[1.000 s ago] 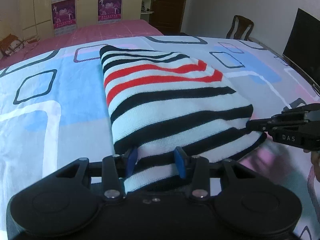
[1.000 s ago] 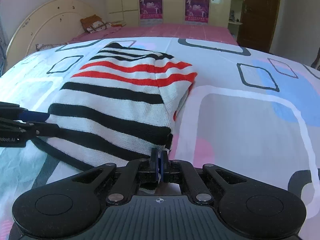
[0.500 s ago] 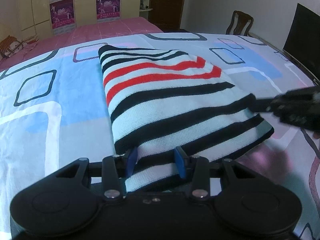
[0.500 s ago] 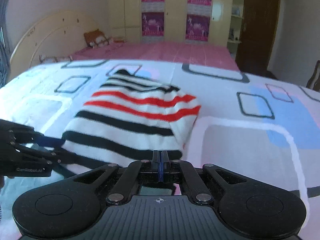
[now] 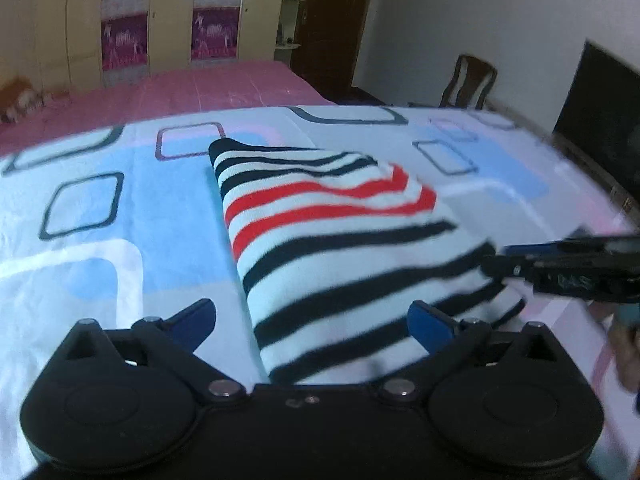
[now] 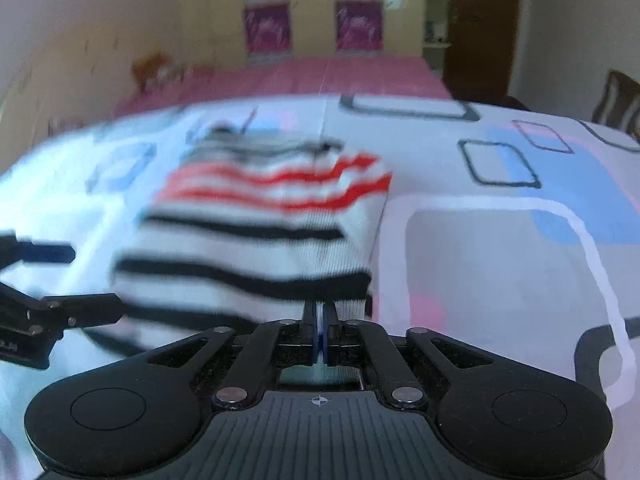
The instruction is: Fold small clothes
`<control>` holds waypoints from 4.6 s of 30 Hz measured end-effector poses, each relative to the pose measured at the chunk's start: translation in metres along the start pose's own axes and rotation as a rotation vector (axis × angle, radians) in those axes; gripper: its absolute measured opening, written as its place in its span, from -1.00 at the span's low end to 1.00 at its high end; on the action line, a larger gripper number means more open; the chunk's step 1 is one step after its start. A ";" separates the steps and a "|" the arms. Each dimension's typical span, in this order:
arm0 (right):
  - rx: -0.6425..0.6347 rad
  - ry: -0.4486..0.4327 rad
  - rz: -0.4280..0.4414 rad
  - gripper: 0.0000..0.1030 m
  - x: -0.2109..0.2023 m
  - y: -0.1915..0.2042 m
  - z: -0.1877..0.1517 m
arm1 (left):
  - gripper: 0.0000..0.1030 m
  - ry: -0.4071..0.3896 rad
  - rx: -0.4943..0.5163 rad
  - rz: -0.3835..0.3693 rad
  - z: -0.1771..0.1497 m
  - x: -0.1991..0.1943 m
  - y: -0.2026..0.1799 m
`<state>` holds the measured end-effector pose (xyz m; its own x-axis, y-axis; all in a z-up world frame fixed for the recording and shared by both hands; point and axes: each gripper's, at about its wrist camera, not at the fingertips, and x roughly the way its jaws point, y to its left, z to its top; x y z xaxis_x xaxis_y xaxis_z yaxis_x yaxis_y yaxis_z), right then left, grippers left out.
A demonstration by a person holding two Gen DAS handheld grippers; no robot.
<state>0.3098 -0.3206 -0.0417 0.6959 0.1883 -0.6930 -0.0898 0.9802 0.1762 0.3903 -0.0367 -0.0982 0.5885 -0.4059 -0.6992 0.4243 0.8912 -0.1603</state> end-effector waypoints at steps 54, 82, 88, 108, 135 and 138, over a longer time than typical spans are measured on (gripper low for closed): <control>0.416 0.393 0.731 -0.01 0.150 -0.150 0.065 | 0.65 0.251 -0.342 -0.284 0.044 0.112 0.074; 0.192 0.183 0.513 -0.34 0.082 -0.058 0.081 | -0.04 0.104 -0.082 -0.150 0.067 0.056 0.034; 0.164 0.164 0.473 -0.34 0.066 -0.009 0.077 | -0.04 0.072 -0.084 -0.180 0.058 0.026 0.065; 0.102 0.243 0.564 -0.34 0.127 0.213 0.050 | -0.04 0.096 -0.210 -0.098 0.001 -0.058 0.250; 0.003 0.110 0.324 -0.41 0.149 0.215 0.076 | -0.24 -0.024 -0.094 -0.100 0.017 -0.054 0.271; -0.063 0.142 0.317 -0.42 0.169 0.235 0.071 | -0.28 0.067 -0.046 -0.035 0.015 -0.027 0.269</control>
<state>0.4569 -0.0628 -0.0679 0.5206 0.4860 -0.7019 -0.3321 0.8727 0.3580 0.4989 0.2112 -0.1115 0.5259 -0.4244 -0.7371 0.4108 0.8856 -0.2168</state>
